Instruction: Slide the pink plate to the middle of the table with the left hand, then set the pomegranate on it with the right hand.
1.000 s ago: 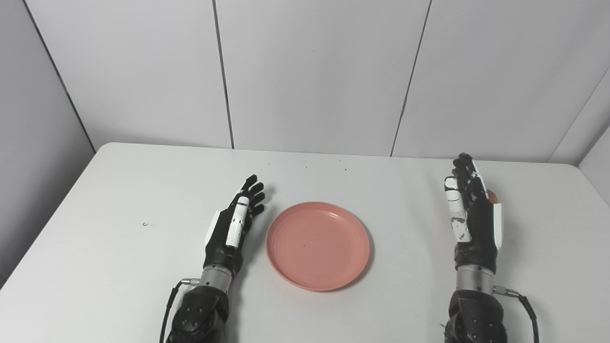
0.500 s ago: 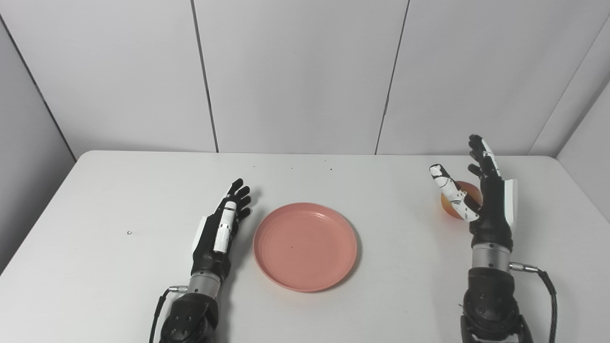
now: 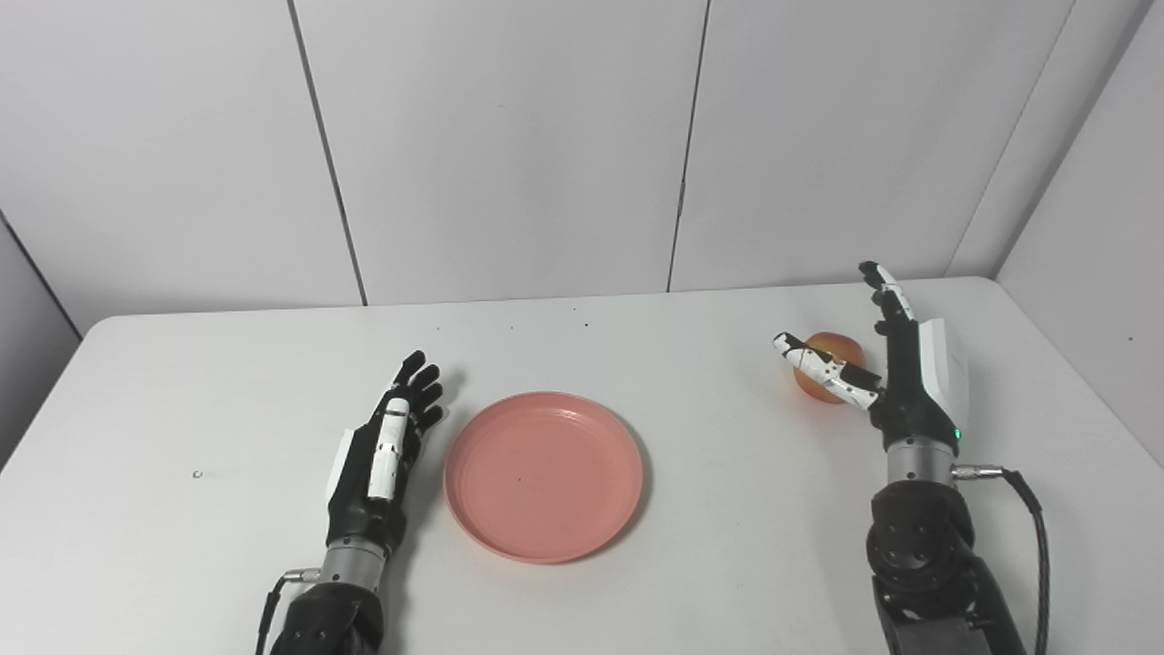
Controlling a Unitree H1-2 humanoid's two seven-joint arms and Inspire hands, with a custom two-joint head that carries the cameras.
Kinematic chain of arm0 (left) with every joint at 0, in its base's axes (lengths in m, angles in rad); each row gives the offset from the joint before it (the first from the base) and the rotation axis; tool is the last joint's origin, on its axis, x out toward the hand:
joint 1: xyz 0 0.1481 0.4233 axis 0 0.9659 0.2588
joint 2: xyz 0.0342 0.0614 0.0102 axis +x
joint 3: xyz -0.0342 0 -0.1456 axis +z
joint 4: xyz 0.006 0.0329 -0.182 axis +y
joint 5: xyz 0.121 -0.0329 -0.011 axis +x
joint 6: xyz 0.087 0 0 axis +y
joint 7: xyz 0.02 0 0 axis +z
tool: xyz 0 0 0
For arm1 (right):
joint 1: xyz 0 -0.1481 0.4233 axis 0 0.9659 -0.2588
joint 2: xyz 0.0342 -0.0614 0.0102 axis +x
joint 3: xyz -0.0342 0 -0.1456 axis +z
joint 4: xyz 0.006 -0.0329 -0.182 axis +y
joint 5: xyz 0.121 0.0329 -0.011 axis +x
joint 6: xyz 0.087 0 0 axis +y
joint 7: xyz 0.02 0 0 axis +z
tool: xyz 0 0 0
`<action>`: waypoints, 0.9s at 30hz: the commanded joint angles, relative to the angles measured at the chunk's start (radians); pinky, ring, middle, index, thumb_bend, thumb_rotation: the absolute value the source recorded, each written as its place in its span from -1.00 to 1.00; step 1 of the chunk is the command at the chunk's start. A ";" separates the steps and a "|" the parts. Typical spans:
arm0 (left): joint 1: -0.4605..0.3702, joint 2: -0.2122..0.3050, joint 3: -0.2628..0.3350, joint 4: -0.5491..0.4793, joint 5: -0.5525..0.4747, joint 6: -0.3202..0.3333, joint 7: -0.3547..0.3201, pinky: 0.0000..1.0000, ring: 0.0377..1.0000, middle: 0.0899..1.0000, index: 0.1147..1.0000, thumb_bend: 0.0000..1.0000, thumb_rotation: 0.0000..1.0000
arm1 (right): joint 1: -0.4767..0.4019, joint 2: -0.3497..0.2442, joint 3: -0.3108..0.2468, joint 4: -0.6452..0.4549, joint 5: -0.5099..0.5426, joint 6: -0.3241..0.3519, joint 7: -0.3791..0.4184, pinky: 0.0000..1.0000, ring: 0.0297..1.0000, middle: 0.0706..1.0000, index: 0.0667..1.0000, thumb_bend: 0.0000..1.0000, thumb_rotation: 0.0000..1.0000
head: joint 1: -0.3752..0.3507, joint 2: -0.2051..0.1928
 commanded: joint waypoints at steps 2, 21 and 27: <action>-0.010 0.016 0.007 0.013 -0.012 -0.046 -0.017 0.81 0.84 0.82 0.79 -0.51 1.00 | -0.052 -0.032 0.012 0.007 -0.040 0.034 -0.012 0.52 0.71 0.74 0.73 0.56 -0.08 | -0.008 -0.003; -0.020 0.023 0.008 0.047 -0.019 -0.067 -0.031 0.84 0.86 0.85 0.78 -0.51 1.00 | -0.126 -0.085 0.040 0.186 -0.026 0.042 -0.016 0.43 0.67 0.71 0.70 0.69 -0.21 | -0.032 -0.012; -0.017 0.021 0.006 0.038 -0.015 -0.062 -0.027 0.83 0.86 0.84 0.78 -0.53 1.00 | -0.150 -0.092 0.052 0.246 -0.011 0.041 -0.021 0.42 0.64 0.68 0.68 0.66 -0.38 | -0.029 -0.010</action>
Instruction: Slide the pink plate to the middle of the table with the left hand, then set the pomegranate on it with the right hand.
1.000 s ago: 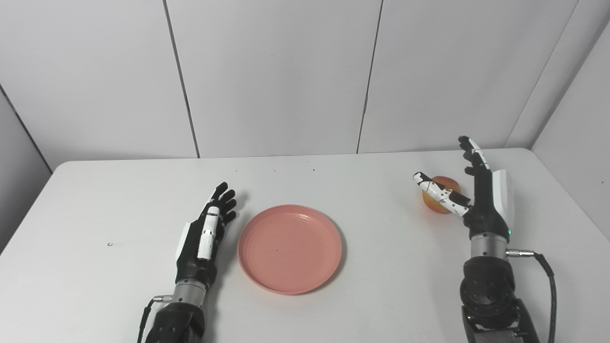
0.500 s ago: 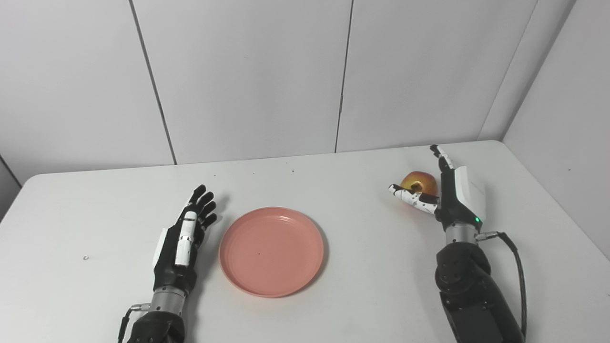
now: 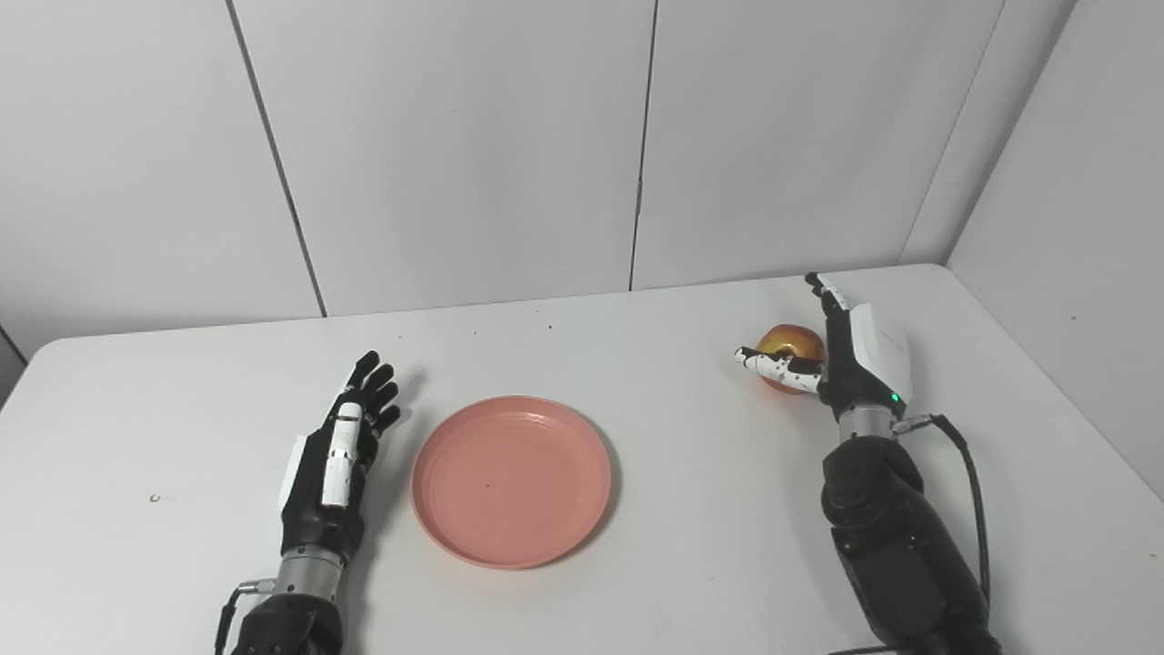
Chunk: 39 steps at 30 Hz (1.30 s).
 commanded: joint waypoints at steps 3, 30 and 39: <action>0.005 -0.002 -0.002 0.007 0.001 -0.024 -0.002 0.84 0.87 0.85 0.78 -0.53 1.00 | -0.053 -0.027 -0.002 0.017 0.010 -0.027 -0.036 0.34 0.55 0.63 0.63 0.58 -0.55 | 0.003 -0.001; 0.008 -0.002 -0.007 -0.007 0.001 -0.008 -0.001 0.84 0.86 0.84 0.78 -0.54 1.00 | -0.023 -0.001 -0.004 0.054 0.074 -0.178 -0.231 -0.59 -0.48 -0.16 -0.08 0.05 -1.00 | 0.013 0.004; 0.012 -0.006 -0.008 -0.020 0.010 0.001 0.008 0.82 0.85 0.83 0.80 -0.53 1.00 | 0.004 0.042 -0.008 -0.045 0.093 -0.223 -0.261 -0.48 -0.32 -0.15 0.04 0.01 -1.00 | 0.031 0.010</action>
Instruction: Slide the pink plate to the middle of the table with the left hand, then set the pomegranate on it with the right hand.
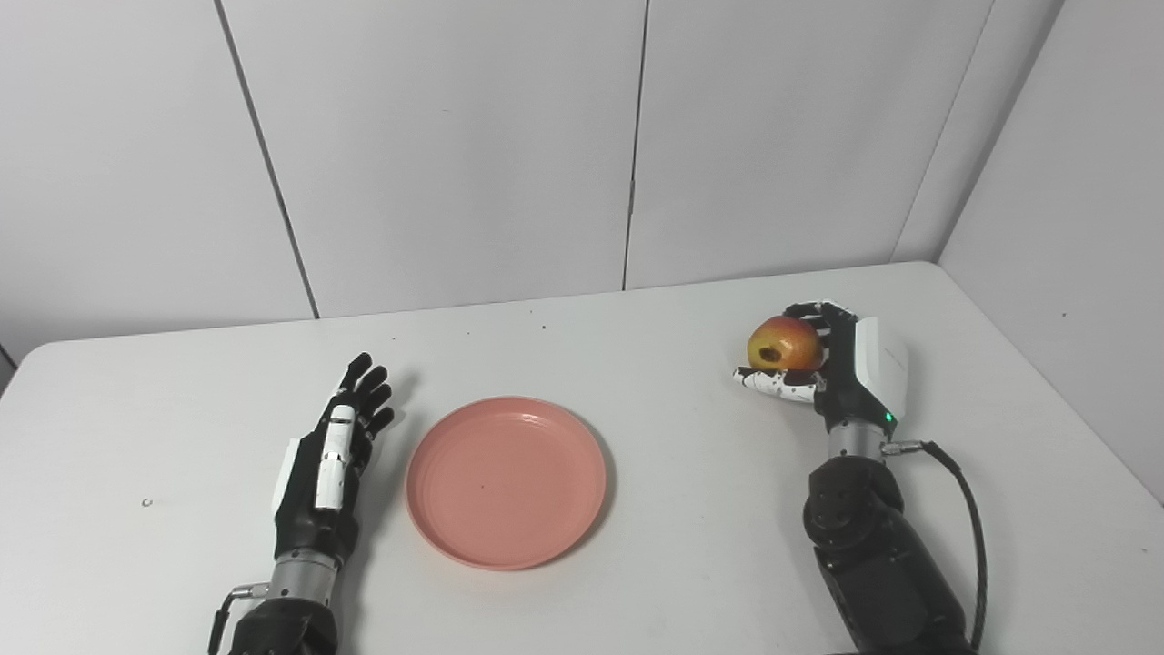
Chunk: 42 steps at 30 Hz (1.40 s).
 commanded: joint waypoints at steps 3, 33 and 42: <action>0.009 -0.005 -0.005 -0.013 0.013 -0.015 0.007 0.80 0.83 0.82 0.80 -0.53 1.00 | -0.006 0.011 0.004 -0.102 0.006 -0.079 -0.013 -0.43 -0.29 -0.10 0.02 0.02 -1.00 | 0.007 0.000; 0.017 -0.044 -0.041 -0.041 0.093 -0.006 0.059 0.70 0.77 0.75 0.71 -0.43 0.75 | 0.045 0.137 0.242 -0.201 -0.047 -0.244 0.120 -0.43 -0.28 -0.12 0.01 0.02 -1.00 | 0.159 0.024; 0.021 -0.056 -0.065 -0.049 0.133 0.008 0.084 0.70 0.76 0.74 0.70 -0.50 0.91 | 0.076 0.163 0.279 -0.198 -0.031 -0.273 0.170 -0.34 -0.26 -0.13 0.03 0.02 -1.00 | 0.222 0.023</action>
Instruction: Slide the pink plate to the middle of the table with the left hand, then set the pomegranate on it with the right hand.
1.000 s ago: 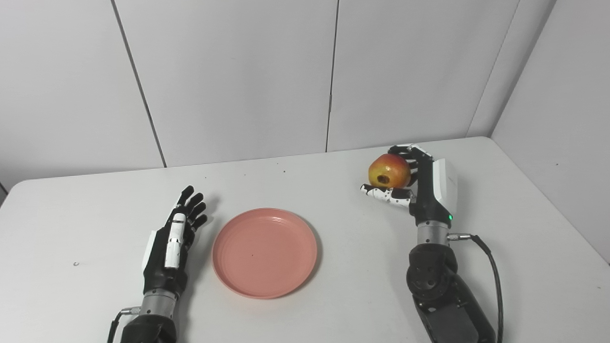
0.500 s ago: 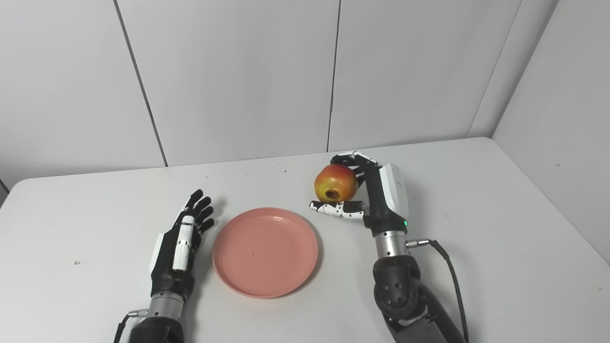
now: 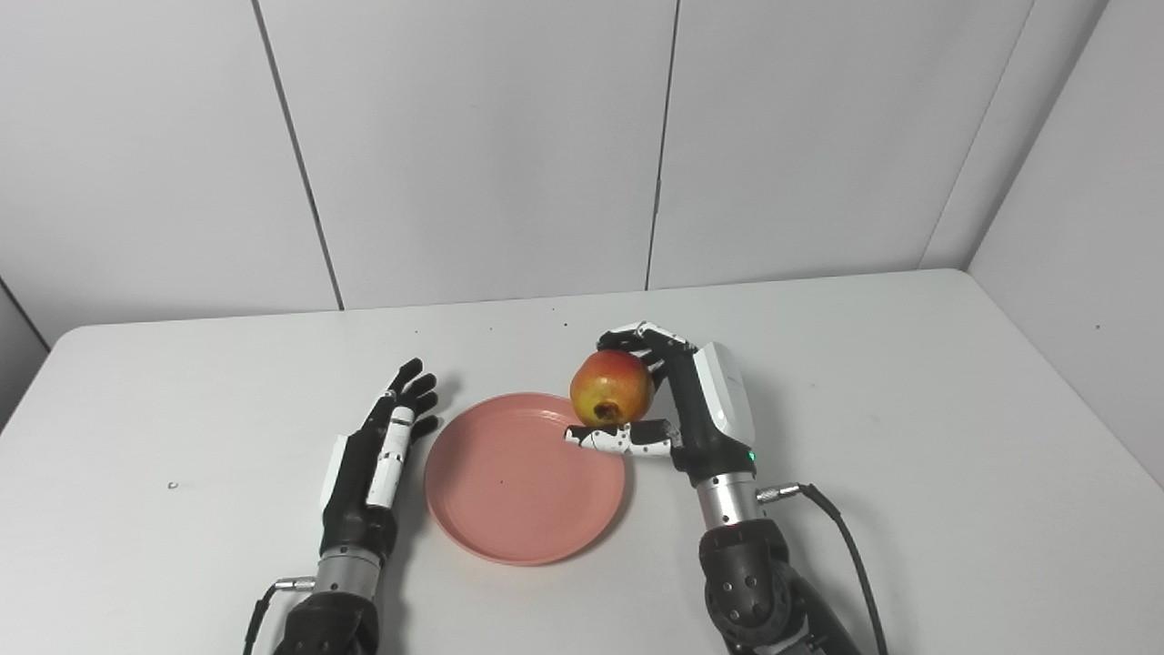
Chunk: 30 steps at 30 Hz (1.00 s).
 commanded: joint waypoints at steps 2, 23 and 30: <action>-0.004 -0.027 -0.005 -0.022 -0.009 -0.008 0.004 0.73 0.77 0.75 0.71 -0.49 0.98 | -0.015 0.013 0.018 -0.032 0.010 -0.043 0.045 -0.33 -0.25 -0.14 0.03 0.02 -1.00 | 0.015 0.000; -0.016 -0.052 -0.020 -0.006 0.015 -0.026 0.014 0.71 0.77 0.75 0.71 -0.57 1.00 | -0.027 0.018 0.070 0.017 -0.042 -0.073 0.108 -0.32 -0.25 -0.15 0.03 0.02 -1.00 | 0.102 0.010; -0.020 -0.051 -0.037 -0.012 0.029 -0.003 0.021 0.73 0.78 0.77 0.74 -0.56 1.00 | -0.043 0.009 0.080 0.048 -0.055 -0.083 0.107 -0.29 -0.23 -0.16 0.03 0.02 -1.00 | 0.128 0.011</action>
